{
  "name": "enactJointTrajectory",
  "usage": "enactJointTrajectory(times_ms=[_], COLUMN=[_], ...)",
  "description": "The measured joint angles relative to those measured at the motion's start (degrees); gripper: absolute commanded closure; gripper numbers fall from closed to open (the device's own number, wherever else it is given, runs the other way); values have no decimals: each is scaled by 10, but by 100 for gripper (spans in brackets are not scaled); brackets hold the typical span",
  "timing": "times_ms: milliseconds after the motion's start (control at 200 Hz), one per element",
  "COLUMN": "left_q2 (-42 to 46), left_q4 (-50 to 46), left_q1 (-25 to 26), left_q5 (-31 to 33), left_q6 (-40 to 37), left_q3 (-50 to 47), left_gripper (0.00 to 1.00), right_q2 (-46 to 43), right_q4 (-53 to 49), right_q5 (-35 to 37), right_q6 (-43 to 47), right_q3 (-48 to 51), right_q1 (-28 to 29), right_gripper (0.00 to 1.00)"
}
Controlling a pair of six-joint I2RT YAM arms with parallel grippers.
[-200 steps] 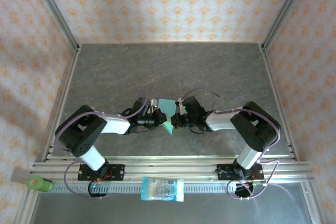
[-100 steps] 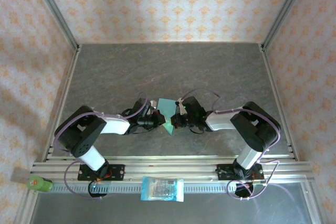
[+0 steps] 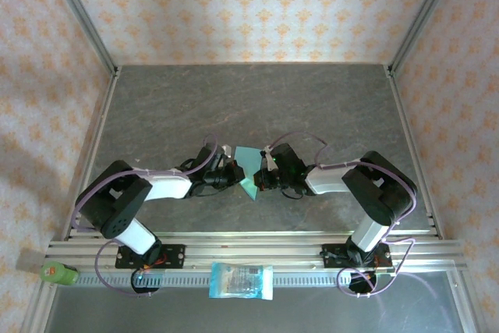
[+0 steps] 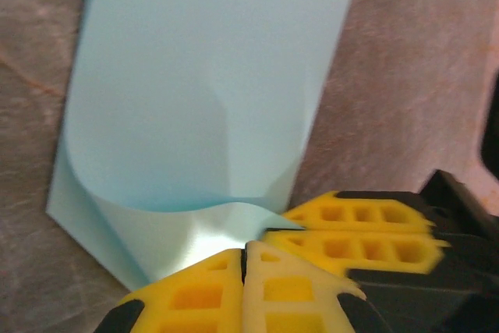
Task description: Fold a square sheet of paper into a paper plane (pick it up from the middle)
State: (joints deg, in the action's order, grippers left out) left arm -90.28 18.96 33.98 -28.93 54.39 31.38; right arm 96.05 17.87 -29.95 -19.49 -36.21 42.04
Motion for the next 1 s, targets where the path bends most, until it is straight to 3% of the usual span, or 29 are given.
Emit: enactJointTrajectory(times_ms=[265,395,485,591,626,681,806,996], left_q2=[-13,-13,-13,-13,-13,-12,-11,-9], left_q4=[-20,-19,-18,-18,-18,-18,-10,-3], left_q1=[0,0,0,0,0,0,0,0], left_q5=[26,26,27,28,28,28,28,29], left_q6=[-20,-20,-21,-21,-22,-23,-22,-22], left_q3=[0,0,-1,-1,-1,-1,-6,-11], left_gripper=[100,100,100,100,100,100,100,100], right_q2=[0,-6,-31,-65,-75,-87,-93,-65], right_q4=[1,-2,-19,-49,-56,-59,-55,-50], right_q5=[-1,-8,-2,6,6,3,-27,-70], right_q6=[-6,-19,-35,-54,-61,-74,-129,-182], right_q3=[0,0,-1,-7,-11,-14,-14,-14], right_q1=[0,0,0,-2,-3,-2,-3,3], right_gripper=[95,71,64,63,64,75,89,98])
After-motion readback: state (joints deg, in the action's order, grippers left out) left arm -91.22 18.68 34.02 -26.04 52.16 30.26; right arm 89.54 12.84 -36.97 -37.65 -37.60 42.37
